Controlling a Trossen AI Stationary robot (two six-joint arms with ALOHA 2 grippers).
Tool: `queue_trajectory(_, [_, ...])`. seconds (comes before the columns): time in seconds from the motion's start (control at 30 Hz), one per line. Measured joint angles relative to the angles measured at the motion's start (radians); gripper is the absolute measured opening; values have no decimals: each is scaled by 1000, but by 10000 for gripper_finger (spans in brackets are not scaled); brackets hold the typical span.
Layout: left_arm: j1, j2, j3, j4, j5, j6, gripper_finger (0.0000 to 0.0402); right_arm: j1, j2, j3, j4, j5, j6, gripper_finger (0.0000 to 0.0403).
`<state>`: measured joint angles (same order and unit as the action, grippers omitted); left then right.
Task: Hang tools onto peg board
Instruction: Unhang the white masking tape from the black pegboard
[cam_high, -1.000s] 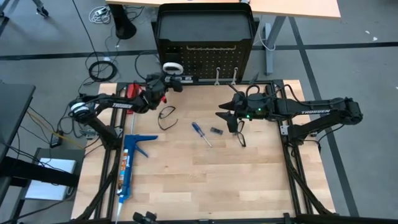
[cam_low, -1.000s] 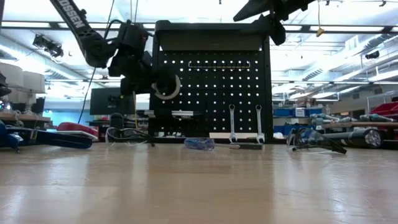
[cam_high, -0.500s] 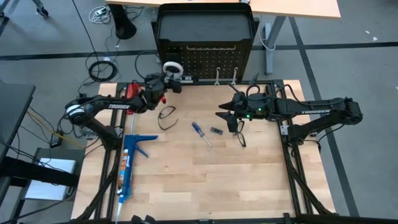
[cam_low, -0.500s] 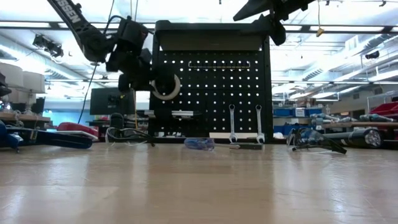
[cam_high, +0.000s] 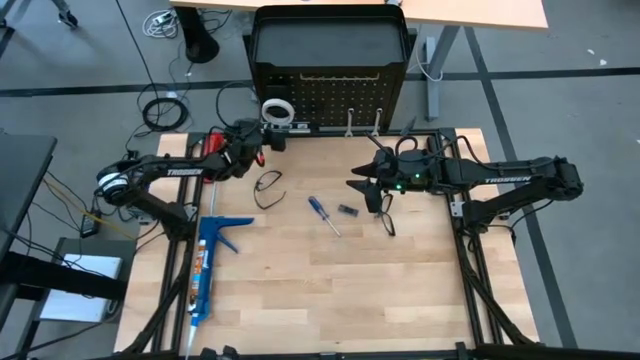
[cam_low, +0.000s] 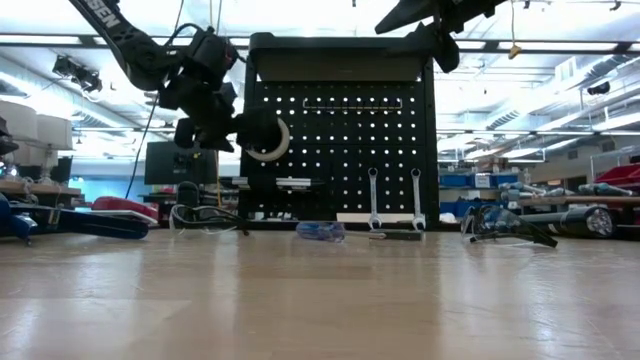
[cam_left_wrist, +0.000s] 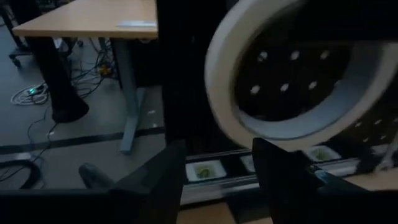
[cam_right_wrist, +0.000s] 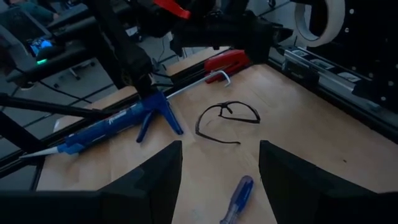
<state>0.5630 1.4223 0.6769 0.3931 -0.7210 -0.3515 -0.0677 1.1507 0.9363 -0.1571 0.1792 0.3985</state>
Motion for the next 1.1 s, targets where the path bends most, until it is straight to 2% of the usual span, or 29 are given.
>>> queue_trajectory(0.1, [21,17,0,46,9,3,192,1,0,0,0,0,1,215])
queue_trajectory(0.3, [66,58,0,146,154,3,192,1,0,0,5,0,2,215])
queue_trajectory(0.57, [100,60,0,142,131,-17,178,2,0,0,6,-5,2,215])
queue_trajectory(0.7, [111,60,0,151,144,-23,150,2,0,0,6,-6,2,215])
queue_trajectory(0.97, [120,59,0,175,208,1,61,2,0,0,6,-9,3,215])
queue_trajectory(1.1, [118,58,0,194,223,5,31,2,0,0,6,-16,19,215])
